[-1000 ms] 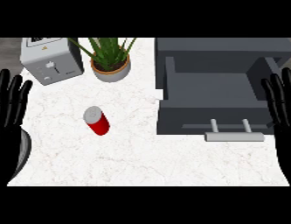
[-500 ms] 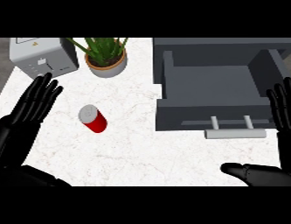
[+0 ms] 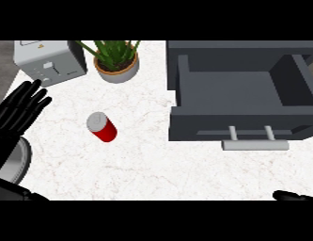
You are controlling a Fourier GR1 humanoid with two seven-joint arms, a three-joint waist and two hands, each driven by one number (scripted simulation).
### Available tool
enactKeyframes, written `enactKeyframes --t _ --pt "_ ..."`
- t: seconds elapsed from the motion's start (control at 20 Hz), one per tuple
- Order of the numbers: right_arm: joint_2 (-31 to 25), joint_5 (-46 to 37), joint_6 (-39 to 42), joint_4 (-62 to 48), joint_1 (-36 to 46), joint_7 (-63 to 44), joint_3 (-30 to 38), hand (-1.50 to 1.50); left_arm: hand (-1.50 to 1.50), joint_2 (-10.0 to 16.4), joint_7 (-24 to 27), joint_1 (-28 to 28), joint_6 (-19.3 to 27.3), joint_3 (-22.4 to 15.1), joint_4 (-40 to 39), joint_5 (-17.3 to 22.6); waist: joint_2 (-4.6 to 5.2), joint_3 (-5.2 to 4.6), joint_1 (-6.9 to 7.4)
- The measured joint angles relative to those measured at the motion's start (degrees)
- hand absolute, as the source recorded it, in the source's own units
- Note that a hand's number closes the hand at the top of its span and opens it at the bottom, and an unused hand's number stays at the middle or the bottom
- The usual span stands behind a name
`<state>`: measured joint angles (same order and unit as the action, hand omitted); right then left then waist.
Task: Pick up the can, place it into the drawer and close the drawer
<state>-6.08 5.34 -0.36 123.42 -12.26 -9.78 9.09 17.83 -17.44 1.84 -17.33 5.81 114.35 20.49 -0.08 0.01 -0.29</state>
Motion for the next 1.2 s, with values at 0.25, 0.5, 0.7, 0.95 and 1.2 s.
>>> enactKeyframes --t 0.25,0.5,0.7,0.95,1.2 --pt "-1.4 4.7 4.1 -0.7 -2.3 1.9 5.3 -1.5 -1.5 0.7 -4.2 0.3 -0.7 2.4 2.6 2.9 0.0 0.01 0.09" --pt "-1.1 7.2 6.9 0.9 -5.6 2.0 7.7 -1.5 -1.5 1.3 -8.1 -0.6 -0.6 6.4 4.1 8.6 -0.01 0.01 0.12" --pt "-1.8 9.9 10.5 -1.4 -7.1 4.8 11.0 -1.5 -1.5 0.9 -10.9 -0.7 0.2 8.1 3.4 12.5 0.0 0.02 0.09" --pt "-2.4 12.8 14.0 -1.9 -8.8 5.8 14.2 -1.5 -1.5 -0.7 -13.2 1.6 2.1 7.8 0.1 14.8 0.02 0.0 -0.1" --pt "-1.6 14.6 16.5 -1.2 -10.3 6.0 16.8 -1.5 -1.5 -1.9 -14.7 2.9 2.8 7.0 -2.6 15.7 0.03 -0.01 -0.09"
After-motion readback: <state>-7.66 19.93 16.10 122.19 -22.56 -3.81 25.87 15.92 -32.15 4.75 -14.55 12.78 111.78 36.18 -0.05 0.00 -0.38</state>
